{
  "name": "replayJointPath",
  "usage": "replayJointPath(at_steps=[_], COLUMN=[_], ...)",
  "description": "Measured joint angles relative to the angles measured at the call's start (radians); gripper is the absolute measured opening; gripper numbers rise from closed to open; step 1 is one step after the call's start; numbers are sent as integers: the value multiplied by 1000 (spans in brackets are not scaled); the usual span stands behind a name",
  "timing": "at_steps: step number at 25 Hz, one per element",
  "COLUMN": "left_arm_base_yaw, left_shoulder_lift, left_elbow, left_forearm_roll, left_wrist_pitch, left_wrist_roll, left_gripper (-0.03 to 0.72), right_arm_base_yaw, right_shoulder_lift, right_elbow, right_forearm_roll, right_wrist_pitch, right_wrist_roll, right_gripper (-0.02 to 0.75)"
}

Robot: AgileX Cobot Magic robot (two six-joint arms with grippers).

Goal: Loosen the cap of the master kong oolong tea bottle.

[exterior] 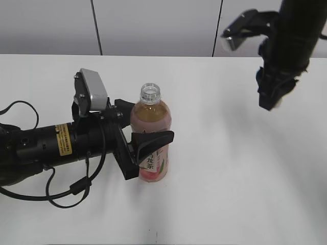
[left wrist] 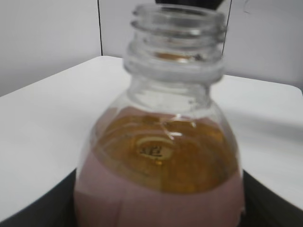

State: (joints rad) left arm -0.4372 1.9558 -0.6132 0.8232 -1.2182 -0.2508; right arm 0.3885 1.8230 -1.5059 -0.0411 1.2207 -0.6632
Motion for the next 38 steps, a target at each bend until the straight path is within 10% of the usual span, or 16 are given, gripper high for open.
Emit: replayJointPath(at_steps=[9, 20, 27, 38], left_arm_base_yaw=[0, -1, -1, -1], left_shoulder_lift=[0, 0, 0, 0], left_elbow=[0, 0, 1, 1], left_forearm_roll=[-10, -61, -62, -43], left_wrist_pitch=[1, 9, 10, 9], left_wrist_roll=[-4, -11, -11, -7], left_gripper=[443, 443, 443, 443], right_arm_base_yaw=[-96, -96, -96, -96], right_shoulder_lift=[-1, 90, 92, -325], right_elbow=[341, 364, 347, 342], right_forearm_roll=[41, 41, 41, 87], right_wrist_pitch=[-195, -336, -225, -8], right_wrist_roll=[272, 392, 409, 508], right_gripper=[273, 298, 613, 506])
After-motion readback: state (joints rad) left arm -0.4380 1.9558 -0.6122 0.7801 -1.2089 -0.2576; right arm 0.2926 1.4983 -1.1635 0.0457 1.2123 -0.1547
